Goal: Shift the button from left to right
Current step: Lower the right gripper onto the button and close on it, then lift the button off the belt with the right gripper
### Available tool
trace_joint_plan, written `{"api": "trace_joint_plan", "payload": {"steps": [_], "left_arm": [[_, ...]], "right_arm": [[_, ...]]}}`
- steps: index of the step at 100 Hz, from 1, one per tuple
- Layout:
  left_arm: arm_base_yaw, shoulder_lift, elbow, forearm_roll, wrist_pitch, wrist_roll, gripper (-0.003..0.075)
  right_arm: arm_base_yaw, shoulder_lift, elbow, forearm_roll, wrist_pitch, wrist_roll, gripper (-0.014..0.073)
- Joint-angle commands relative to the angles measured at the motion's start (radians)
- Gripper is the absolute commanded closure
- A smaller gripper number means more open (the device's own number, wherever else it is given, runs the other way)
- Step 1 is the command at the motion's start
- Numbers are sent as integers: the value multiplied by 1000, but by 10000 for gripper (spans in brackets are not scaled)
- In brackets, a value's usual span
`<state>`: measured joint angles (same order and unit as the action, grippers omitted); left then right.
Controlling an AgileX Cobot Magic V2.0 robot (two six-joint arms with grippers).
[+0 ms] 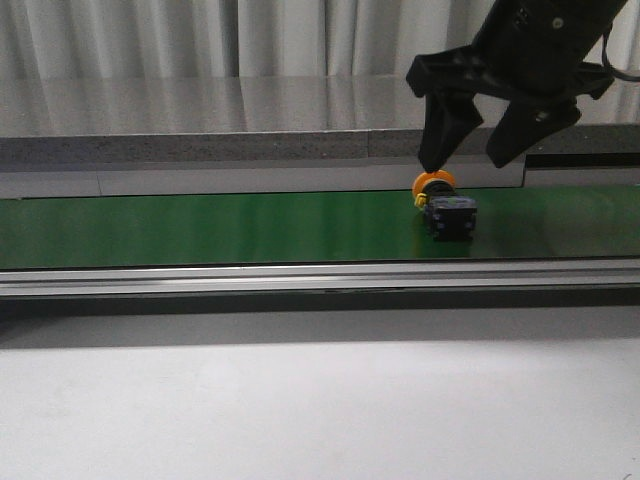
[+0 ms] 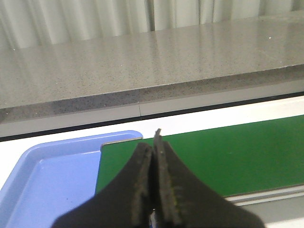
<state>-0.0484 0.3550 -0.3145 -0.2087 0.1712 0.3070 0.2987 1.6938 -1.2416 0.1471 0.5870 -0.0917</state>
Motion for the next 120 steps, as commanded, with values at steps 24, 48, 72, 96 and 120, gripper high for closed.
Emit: {"api": "trace_joint_plan", "payload": {"steps": [24, 48, 72, 96, 120], "left_arm": [[-8, 8, -29, -5, -79, 0, 740], [-8, 8, -29, -5, -79, 0, 740], [-8, 8, -29, -5, -79, 0, 740], [-8, 8, -29, -5, -79, 0, 740], [-8, 8, -29, -5, -79, 0, 740]], "right_arm": [[-3, 36, -35, -65, -35, -14, 61], [-5, 58, -35, -68, -4, -13, 246], [-5, 35, -38, -78, 36, -13, 446], [-57, -41, -109, -168, 116, -13, 446], [-244, -111, -134, -226, 126, -101, 446]]}}
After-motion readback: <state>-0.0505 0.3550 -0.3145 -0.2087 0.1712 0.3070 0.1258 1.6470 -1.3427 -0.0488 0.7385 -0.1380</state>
